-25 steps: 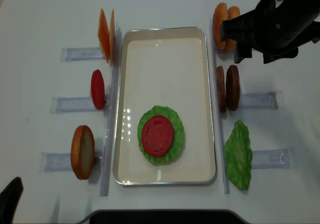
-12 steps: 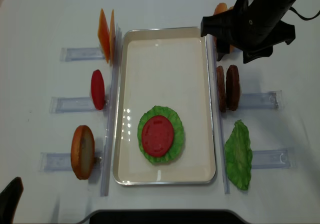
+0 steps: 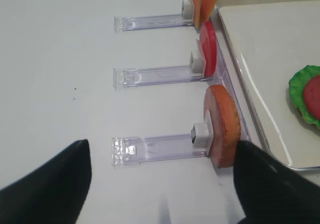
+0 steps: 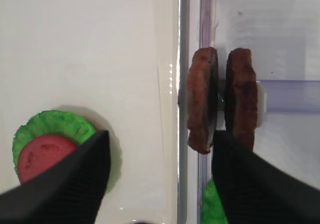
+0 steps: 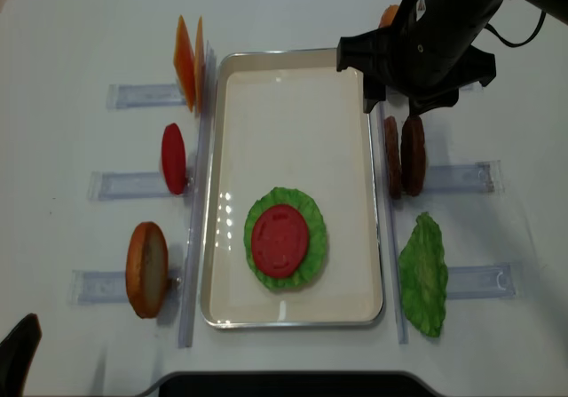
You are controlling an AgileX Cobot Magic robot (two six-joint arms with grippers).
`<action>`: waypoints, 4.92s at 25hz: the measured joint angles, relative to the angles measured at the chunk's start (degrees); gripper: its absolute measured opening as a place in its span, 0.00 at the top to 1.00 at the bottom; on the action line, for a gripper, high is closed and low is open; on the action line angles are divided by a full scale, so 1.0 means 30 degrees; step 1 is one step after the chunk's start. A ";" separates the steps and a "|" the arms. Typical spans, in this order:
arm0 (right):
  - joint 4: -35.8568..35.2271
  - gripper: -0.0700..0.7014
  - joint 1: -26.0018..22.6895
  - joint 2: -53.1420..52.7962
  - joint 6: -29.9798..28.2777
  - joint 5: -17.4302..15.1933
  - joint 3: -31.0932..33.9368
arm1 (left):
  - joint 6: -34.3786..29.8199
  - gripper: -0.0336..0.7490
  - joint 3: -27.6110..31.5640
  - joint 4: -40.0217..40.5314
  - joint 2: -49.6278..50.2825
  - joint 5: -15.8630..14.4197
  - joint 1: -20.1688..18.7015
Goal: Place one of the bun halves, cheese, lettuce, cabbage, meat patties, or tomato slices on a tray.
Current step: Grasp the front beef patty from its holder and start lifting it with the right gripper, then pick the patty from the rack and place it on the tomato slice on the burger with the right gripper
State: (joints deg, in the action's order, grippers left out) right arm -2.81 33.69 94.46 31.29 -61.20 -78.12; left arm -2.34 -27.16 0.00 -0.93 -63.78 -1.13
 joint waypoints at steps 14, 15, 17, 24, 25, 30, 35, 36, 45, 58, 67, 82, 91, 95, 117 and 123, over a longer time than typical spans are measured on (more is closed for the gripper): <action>0.0736 0.36 0.0000 0.1542 -0.0014 0.0025 0.0000 | 0.0000 0.07 0.0000 0.0000 0.0000 0.0000 0.0000; 0.0736 0.36 0.0000 0.1633 -0.0014 0.0025 0.0000 | 0.0000 0.07 0.0000 0.0000 0.0000 0.0000 0.0000; 0.0736 0.36 0.0000 0.1824 -0.0014 0.0025 0.0000 | 0.0000 0.07 0.0000 0.0000 0.0000 0.0000 0.0000; 0.0736 0.36 0.0000 0.2553 -0.0065 -0.0015 0.0000 | 0.0000 0.07 0.0000 0.0000 0.0000 0.0000 0.0000; 0.0736 0.36 0.0000 0.2647 -0.0081 -0.0030 0.0000 | 0.0000 0.07 0.0000 0.0000 0.0000 0.0000 0.0000; 0.0777 0.36 0.0000 0.2971 -0.0081 -0.0012 0.0000 | 0.0000 0.07 0.0000 0.0000 0.0000 0.0000 0.0000; 0.0937 0.36 0.0000 0.3029 -0.0081 0.0093 0.0000 | 0.0000 0.07 0.0000 0.0000 0.0000 0.0000 0.0000; 0.0937 0.36 0.0000 0.3029 -0.0081 0.0139 0.0000 | 0.0000 0.07 0.0000 0.0000 0.0000 0.0000 0.0000; 0.0937 0.36 0.0000 0.3416 -0.0099 0.0317 0.0000 | 0.0000 0.07 0.0000 0.0000 0.0000 0.0000 0.0000; 0.1465 0.37 0.0000 0.4002 -0.0096 0.0298 0.0000 | 0.0000 0.07 0.0000 0.0000 0.0000 0.0000 0.0000; 0.2465 0.59 0.0000 0.4002 -0.0096 0.0179 0.0000 | 0.0000 0.07 0.0000 0.0000 0.0000 0.0000 0.0000; 0.2731 0.75 0.0000 0.4002 -0.0081 -0.0426 0.0000 | 0.0000 0.07 0.0000 0.0000 0.0000 0.0000 0.0000; 0.2308 0.75 0.0000 0.3774 -0.0135 -0.2600 -0.0978 | 0.0000 0.07 0.0000 0.0000 0.0000 0.0000 0.0000; 0.1948 0.75 0.0000 0.2697 -0.0157 -0.2775 -0.1016 | 0.0000 0.07 0.0000 0.0000 0.0000 0.0000 0.0000; -0.6275 0.75 0.2282 -0.3255 -0.3635 0.5329 0.5023 | 0.0000 0.07 0.0000 0.0000 0.0000 0.0000 0.0000; -1.3810 0.75 0.2282 -0.3393 -1.0053 0.8919 0.7524 | 0.0000 0.07 0.0000 0.0000 0.0000 0.0000 0.0000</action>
State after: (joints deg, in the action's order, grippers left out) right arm -44.24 40.53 84.28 1.13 -34.45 -55.55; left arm -2.34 -27.16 0.00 -0.93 -63.78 -1.13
